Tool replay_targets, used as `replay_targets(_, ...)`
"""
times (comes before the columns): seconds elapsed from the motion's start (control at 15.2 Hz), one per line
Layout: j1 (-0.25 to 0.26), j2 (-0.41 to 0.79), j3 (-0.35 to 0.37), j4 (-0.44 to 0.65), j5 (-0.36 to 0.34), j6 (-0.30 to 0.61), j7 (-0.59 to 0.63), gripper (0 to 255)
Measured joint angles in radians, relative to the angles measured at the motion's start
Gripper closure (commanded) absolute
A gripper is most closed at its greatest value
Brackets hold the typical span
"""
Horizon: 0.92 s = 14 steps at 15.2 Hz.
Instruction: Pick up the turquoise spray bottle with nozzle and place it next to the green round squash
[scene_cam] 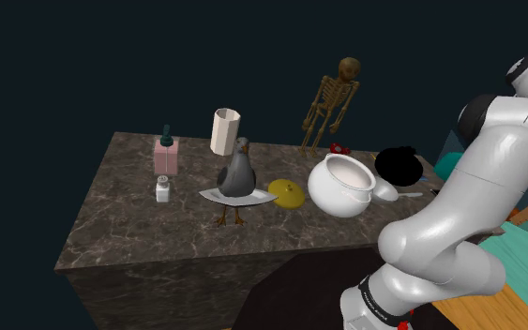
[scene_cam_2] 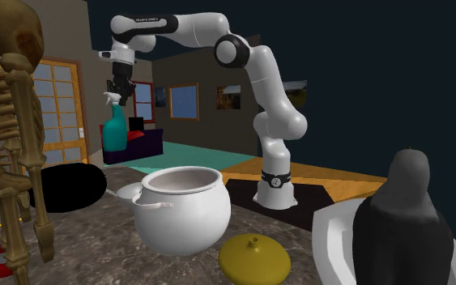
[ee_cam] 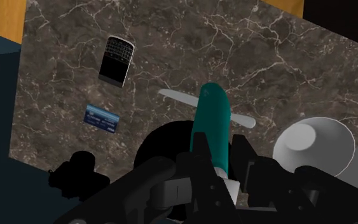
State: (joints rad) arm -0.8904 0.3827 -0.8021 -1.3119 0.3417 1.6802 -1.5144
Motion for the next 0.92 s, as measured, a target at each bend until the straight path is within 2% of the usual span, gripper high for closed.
replay_targets(0.92, 0.047, -0.017, 0.004, -0.212, -0.004, 0.193, -0.019, 255)
